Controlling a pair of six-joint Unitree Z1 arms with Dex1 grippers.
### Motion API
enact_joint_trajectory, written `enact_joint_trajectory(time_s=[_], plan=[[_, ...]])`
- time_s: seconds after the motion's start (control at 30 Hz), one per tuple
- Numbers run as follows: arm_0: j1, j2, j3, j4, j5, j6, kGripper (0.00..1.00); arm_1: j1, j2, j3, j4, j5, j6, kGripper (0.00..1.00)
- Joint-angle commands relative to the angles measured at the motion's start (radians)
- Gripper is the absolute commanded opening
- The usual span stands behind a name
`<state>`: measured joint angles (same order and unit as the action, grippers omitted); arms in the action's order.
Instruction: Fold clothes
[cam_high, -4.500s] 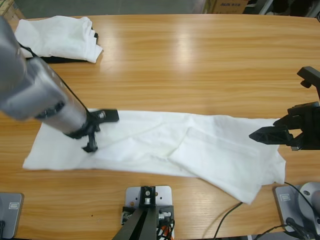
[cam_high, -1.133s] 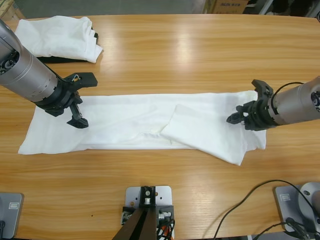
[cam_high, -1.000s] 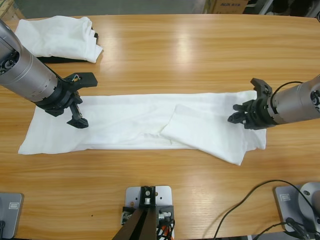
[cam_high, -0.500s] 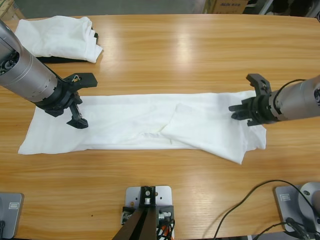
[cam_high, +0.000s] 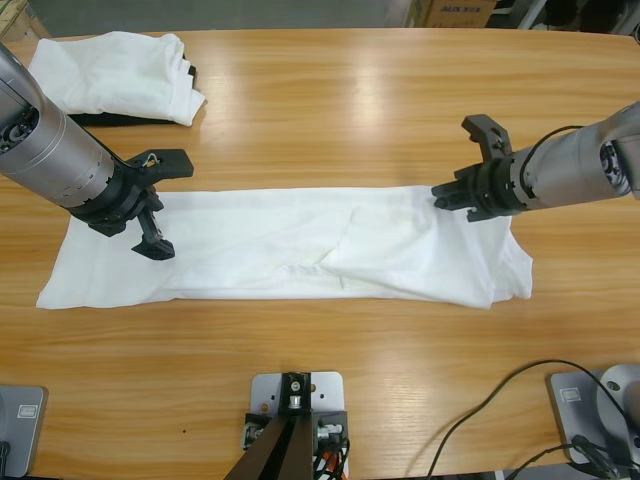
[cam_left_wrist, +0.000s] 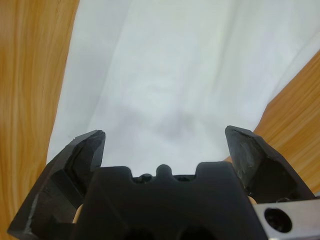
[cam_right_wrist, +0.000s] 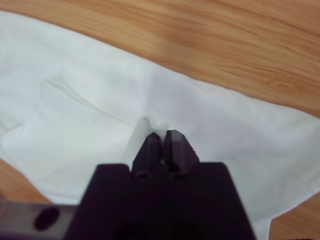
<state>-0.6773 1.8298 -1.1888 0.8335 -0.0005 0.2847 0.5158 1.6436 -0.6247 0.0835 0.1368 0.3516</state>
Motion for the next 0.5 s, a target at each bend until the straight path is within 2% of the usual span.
enact_joint_trajectory(time_s=[0.03,0.3,0.5], plan=[[-0.005,0.026,0.028,0.01,-0.015,-0.009,0.941,-0.011,0.033,-0.042,0.068,-0.056,-0.043,0.0],[-0.005,0.026,0.025,0.005,-0.016,-0.03,0.941,-0.011,0.07,-0.064,0.166,-0.071,-0.034,0.0],[-0.004,0.022,0.056,0.001,-0.027,-0.035,0.963,-0.011,0.097,-0.064,0.142,-0.083,-0.02,0.0]])
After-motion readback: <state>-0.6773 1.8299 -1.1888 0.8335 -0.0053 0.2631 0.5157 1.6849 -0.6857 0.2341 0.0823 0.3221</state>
